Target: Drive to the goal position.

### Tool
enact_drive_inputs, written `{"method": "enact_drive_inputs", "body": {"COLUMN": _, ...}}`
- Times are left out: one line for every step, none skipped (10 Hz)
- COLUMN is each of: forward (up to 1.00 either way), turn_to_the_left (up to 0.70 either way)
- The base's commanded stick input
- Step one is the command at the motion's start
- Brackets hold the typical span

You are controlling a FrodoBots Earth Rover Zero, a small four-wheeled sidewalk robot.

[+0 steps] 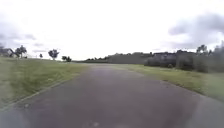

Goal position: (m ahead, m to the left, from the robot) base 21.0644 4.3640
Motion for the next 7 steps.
{"method": "enact_drive_inputs", "body": {"forward": 0.7, "turn_to_the_left": 0.0}}
{"method": "enact_drive_inputs", "body": {"forward": 0.7, "turn_to_the_left": 0.0}}
{"method": "enact_drive_inputs", "body": {"forward": 0.7, "turn_to_the_left": 0.0}}
{"method": "enact_drive_inputs", "body": {"forward": 0.7, "turn_to_the_left": 0.0}}
{"method": "enact_drive_inputs", "body": {"forward": 0.7, "turn_to_the_left": 0.0}}
{"method": "enact_drive_inputs", "body": {"forward": 0.7, "turn_to_the_left": 0.0}}
{"method": "enact_drive_inputs", "body": {"forward": 0.7, "turn_to_the_left": 0.0}}
